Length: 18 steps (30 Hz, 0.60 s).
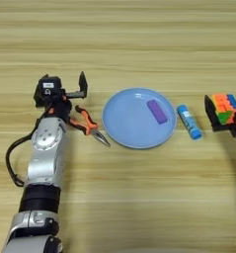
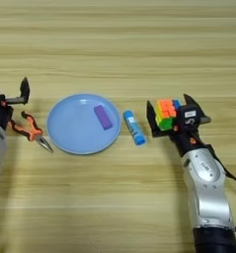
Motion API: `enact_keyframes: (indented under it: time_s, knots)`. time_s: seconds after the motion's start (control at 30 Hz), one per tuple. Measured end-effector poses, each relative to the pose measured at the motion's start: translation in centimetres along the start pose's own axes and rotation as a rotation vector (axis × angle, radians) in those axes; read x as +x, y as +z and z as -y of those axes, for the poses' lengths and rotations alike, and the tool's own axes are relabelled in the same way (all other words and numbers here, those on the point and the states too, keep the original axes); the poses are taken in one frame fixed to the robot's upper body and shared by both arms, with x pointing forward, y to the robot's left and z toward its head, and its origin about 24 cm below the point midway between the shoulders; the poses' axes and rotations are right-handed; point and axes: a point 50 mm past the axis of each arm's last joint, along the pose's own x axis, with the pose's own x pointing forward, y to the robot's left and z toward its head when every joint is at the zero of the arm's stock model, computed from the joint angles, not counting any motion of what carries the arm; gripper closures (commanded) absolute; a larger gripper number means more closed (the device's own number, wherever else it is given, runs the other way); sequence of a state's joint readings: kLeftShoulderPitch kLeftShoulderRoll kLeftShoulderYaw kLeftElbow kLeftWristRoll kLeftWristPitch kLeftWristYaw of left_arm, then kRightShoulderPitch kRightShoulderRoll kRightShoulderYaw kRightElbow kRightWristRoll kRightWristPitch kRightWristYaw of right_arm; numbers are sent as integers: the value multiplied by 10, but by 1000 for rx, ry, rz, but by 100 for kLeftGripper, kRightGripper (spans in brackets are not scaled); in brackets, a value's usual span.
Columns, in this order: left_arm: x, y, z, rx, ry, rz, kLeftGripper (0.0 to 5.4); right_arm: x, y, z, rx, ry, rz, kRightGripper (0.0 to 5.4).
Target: Move the objects on the table
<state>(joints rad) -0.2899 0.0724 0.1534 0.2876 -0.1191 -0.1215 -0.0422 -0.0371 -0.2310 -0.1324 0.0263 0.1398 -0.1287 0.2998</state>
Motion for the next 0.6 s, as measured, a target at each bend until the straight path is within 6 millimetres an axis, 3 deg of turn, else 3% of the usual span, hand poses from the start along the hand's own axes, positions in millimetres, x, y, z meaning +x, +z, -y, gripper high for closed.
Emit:
enact_keyframes:
  time_s: [0.6]
  knots:
    - [0,0,0,0,0,0,0,-4,-11,-22,-26,152,-93,3]
